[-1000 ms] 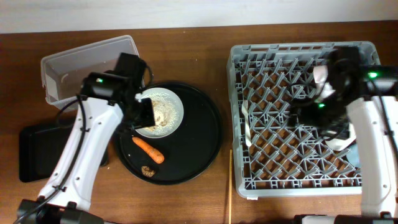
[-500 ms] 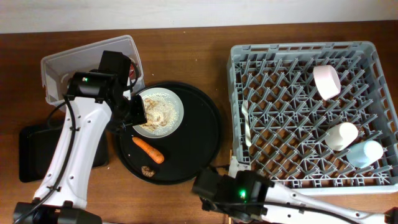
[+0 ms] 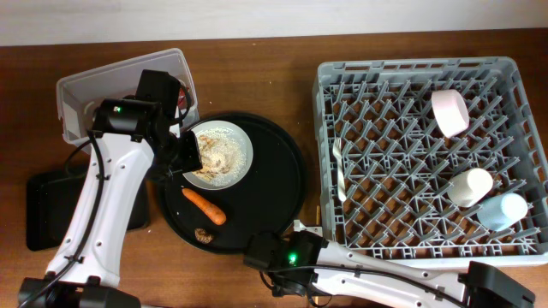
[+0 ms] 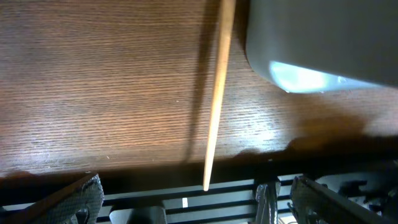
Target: Sort waste into correct bins and load items into the dishwasher rack
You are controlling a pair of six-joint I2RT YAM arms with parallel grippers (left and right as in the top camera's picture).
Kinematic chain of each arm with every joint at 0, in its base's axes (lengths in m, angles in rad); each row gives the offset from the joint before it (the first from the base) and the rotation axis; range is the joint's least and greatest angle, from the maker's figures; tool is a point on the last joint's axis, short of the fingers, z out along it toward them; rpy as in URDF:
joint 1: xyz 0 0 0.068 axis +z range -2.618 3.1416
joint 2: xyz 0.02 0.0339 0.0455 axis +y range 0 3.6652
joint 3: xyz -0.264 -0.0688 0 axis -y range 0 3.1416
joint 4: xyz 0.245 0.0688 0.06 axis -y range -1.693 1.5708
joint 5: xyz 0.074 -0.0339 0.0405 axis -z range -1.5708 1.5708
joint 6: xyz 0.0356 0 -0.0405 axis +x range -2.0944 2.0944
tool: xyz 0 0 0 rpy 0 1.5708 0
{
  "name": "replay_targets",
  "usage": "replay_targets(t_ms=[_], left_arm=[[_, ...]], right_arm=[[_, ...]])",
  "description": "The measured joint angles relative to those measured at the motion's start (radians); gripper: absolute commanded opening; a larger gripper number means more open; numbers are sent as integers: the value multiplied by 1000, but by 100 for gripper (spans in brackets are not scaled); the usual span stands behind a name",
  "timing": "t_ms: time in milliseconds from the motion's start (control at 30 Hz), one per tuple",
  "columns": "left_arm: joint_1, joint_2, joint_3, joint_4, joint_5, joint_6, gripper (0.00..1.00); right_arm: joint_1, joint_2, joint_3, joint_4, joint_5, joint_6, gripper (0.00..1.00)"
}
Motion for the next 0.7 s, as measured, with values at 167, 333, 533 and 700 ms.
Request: replay_targets(t_ms=[167,333,533,700], left_arm=[[0,0,0,2,0,0,54],[0,0,0,0,0,0,54],[0,0,0,4,0,0,55],[0,0,0,3,0,0,54]], right_arm=[[-3,6,-82,84,0,-24,99],[-95,33,-90,166,-1,-137,99],[-119,87,-94,236,-72,-168,99],[-126,172,-94,272,-97,-148,99]])
